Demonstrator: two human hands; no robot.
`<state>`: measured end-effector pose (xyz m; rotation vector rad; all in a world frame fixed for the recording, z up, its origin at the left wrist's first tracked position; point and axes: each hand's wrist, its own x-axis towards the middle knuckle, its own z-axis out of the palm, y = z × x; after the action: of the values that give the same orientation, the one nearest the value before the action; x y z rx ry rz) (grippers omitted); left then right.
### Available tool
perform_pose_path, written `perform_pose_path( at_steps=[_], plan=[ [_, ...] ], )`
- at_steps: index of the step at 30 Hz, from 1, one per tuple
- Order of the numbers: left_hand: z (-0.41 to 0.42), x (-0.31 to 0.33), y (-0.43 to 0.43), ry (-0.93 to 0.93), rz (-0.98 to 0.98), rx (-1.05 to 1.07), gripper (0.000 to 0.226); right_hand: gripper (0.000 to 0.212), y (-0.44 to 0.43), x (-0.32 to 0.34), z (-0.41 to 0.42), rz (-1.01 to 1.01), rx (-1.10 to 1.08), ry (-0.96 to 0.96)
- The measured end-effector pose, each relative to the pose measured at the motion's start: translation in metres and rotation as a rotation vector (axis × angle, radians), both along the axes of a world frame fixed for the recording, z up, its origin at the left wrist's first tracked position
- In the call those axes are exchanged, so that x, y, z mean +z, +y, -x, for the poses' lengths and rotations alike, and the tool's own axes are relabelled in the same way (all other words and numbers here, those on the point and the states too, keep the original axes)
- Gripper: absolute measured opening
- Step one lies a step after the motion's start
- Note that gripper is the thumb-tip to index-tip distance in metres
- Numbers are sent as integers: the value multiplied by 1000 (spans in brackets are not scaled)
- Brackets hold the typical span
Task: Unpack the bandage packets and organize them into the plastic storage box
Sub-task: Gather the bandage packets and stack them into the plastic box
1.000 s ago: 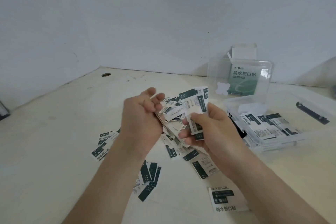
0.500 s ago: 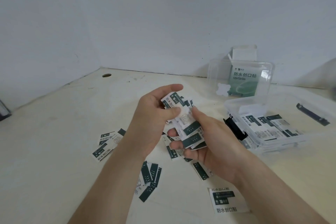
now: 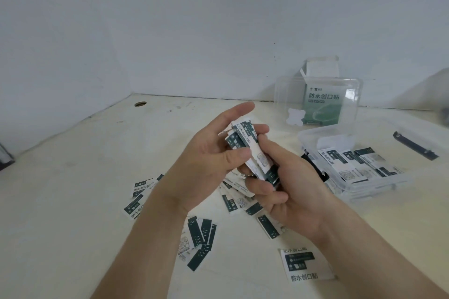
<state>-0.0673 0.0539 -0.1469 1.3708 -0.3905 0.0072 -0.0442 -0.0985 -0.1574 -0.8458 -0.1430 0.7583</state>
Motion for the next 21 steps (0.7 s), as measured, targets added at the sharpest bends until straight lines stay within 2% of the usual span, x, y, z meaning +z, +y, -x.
perform_pose_path(
  at_steps=[2, 4, 6, 9, 12, 15, 18, 21],
  plan=[
    [1, 1, 0, -36, 21, -25, 62, 36, 0, 1, 2, -60, 95, 22],
    [1, 3, -1, -22, 81, 39, 53, 39, 0, 3, 3, -85, 140, 30],
    [1, 4, -1, -11, 88, 132, 41, 32, 1, 3, 3, -66, 105, 16],
    [-1, 2, -2, 12, 41, 241, 39, 23, 4, 1, 4, 52, -12, -25],
    [-1, 2, -3, 48, -14, 339, 40, 35, 2, -1, 2, 156, -60, -108],
    [-1, 3, -3, 83, -120, 399, 32, 48, -2, -1, -2, 287, -23, -293],
    [-2, 3, -5, 95, -207, 433, 27, 38, -4, 0, -1, 352, -2, -399],
    [-2, 1, -5, 74, -247, 421, 40, 29, -4, -1, -2, 301, 1, -366]
  ],
)
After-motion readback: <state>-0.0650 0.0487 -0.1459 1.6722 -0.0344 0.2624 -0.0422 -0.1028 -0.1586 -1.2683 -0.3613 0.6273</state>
